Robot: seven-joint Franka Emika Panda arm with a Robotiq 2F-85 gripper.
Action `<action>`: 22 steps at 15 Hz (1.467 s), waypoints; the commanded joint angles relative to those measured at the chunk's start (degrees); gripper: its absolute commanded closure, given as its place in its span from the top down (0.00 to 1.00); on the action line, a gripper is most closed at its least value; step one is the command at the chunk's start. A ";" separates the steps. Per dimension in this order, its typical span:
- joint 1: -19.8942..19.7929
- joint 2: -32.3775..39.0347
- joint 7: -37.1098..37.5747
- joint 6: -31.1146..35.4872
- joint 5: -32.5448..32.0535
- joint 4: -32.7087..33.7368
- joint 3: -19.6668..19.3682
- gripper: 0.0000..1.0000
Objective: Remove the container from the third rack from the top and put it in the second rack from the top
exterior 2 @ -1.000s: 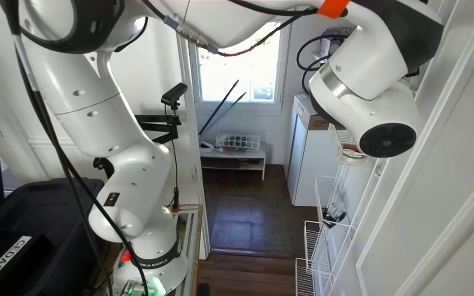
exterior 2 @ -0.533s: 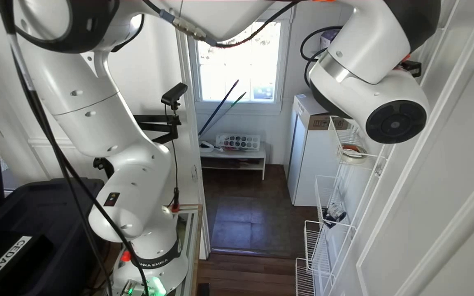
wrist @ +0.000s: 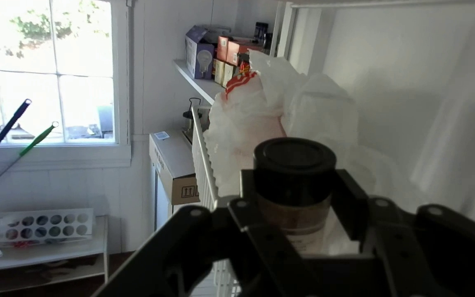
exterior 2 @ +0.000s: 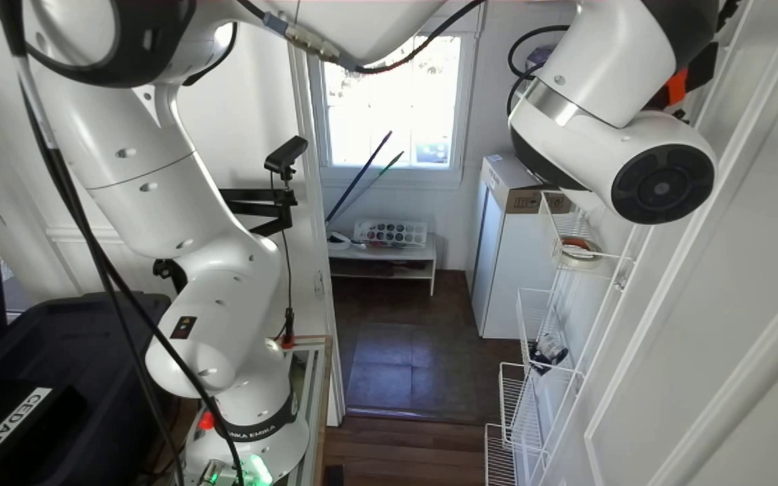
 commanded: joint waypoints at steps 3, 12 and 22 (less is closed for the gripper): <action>0.37 -0.44 6.53 1.88 -4.32 2.24 0.18 0.80; -1.26 -1.22 4.33 -8.01 -11.64 2.13 -2.82 1.00; -5.83 -5.44 -19.98 -21.16 -23.45 0.48 -8.25 1.00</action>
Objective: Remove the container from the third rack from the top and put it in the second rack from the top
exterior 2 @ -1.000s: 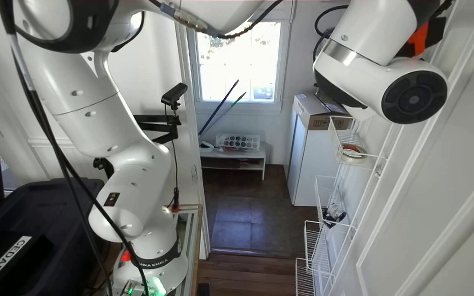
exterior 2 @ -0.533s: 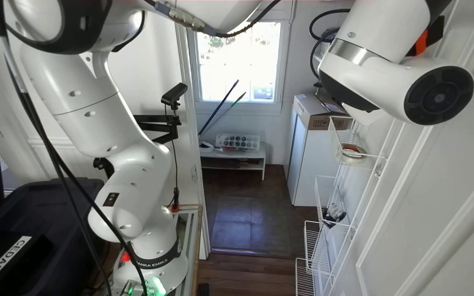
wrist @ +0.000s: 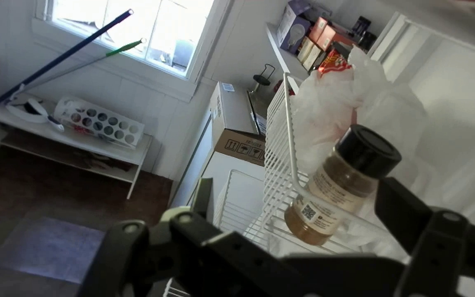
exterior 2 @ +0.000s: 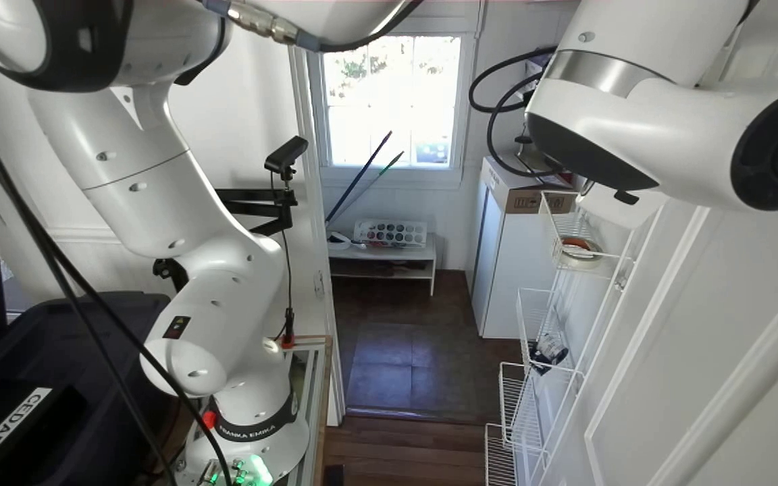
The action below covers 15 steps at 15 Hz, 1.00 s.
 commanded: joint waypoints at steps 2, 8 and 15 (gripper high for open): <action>-2.62 -3.51 -13.19 -4.64 -4.15 -1.41 -2.04 1.00; -5.72 -5.62 -29.02 -7.67 -11.60 -0.88 -4.03 1.00; -8.22 -7.63 -41.41 -8.82 -16.84 -0.02 -6.96 1.00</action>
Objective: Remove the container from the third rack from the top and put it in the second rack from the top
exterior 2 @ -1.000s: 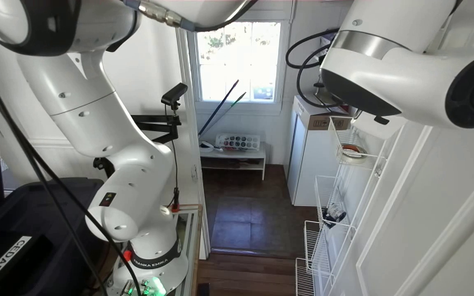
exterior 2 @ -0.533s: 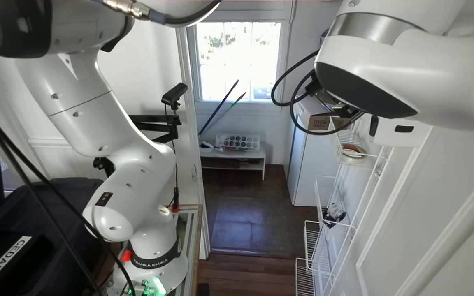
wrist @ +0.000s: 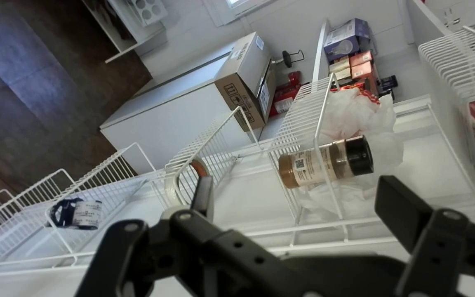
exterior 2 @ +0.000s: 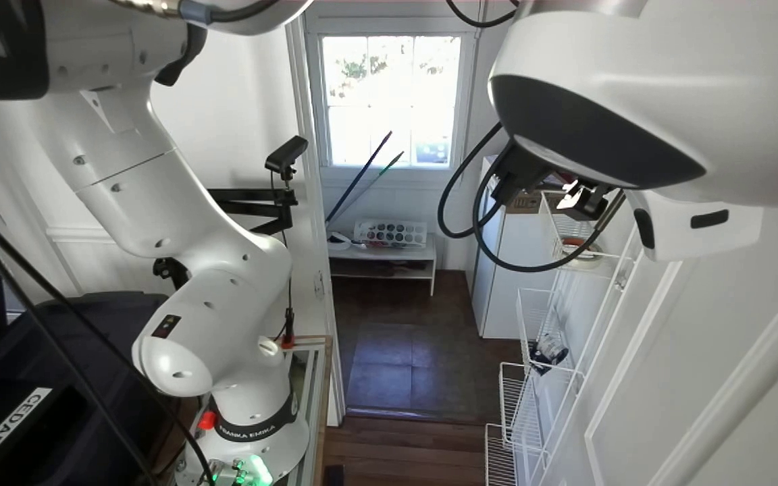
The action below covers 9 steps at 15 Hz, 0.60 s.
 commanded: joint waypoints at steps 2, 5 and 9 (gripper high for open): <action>-1.94 -2.38 -6.26 -0.74 -2.99 -0.08 -1.84 1.00; -1.90 -1.15 -6.03 -0.21 -1.47 0.17 -1.95 1.00; -2.10 -1.40 -6.56 -0.22 -1.48 0.17 -2.23 1.00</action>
